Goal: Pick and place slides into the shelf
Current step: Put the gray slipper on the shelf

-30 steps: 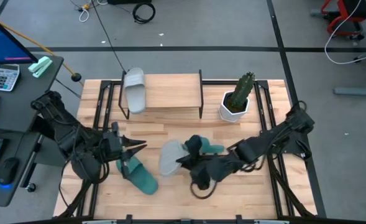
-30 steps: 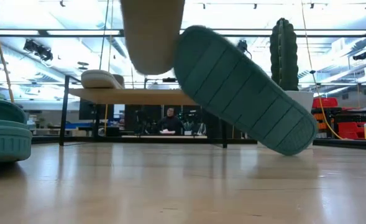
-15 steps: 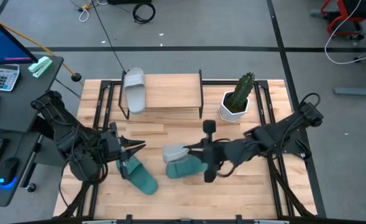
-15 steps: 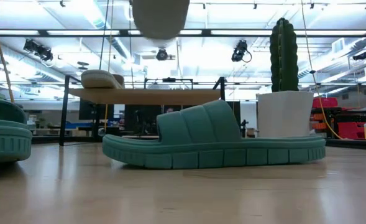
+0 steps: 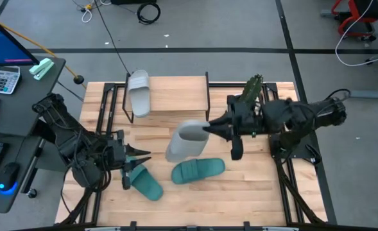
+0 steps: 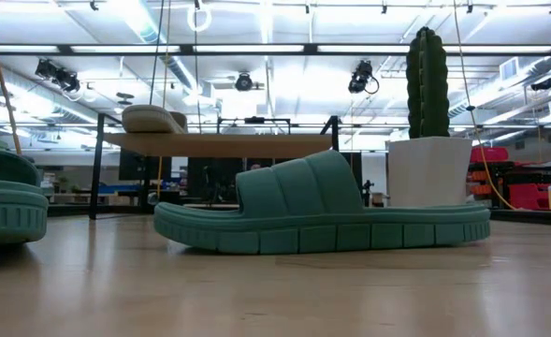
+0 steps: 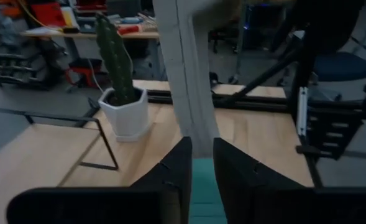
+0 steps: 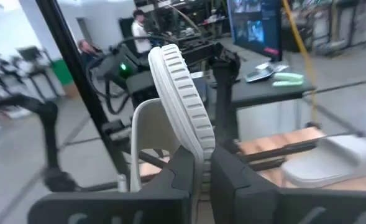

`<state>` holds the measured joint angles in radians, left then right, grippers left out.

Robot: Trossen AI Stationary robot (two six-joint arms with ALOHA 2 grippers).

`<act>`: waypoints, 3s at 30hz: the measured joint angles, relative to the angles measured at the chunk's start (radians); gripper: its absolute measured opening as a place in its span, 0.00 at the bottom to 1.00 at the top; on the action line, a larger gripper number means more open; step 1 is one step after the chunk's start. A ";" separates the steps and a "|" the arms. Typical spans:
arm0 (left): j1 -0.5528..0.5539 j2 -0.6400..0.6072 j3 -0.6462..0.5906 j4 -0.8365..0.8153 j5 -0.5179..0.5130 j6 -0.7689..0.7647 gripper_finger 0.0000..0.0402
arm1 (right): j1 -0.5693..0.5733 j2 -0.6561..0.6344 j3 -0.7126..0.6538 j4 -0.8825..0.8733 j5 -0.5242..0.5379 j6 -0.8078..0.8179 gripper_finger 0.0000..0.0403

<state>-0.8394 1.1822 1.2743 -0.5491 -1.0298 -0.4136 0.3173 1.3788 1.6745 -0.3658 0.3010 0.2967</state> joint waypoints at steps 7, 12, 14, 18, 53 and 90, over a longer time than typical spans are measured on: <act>0.049 0.000 0.000 -0.003 0.079 -0.091 0.34 | -0.070 0.017 0.000 0.036 -0.131 0.025 0.07; 0.088 0.002 0.000 -0.003 0.112 -0.168 0.47 | -0.087 0.038 0.000 0.091 -0.153 -0.005 0.07; 0.097 0.002 0.000 -0.003 0.111 -0.170 0.51 | -0.099 0.044 0.000 0.090 -0.186 0.018 0.07; 0.110 0.002 0.000 -0.002 0.112 -0.174 0.56 | -0.103 0.066 0.000 0.086 -0.208 0.032 0.07; 0.175 0.002 0.000 -0.007 0.189 -0.210 0.60 | -0.105 0.097 0.000 0.139 -0.228 0.016 0.07; 0.175 0.002 0.000 -0.032 0.209 -0.256 0.68 | -0.132 0.097 0.000 0.178 -0.225 -0.020 0.07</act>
<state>-0.6647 1.1847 1.2743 -0.5816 -0.8211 -0.6693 0.1854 1.4754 1.6745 -0.1880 0.0760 0.2767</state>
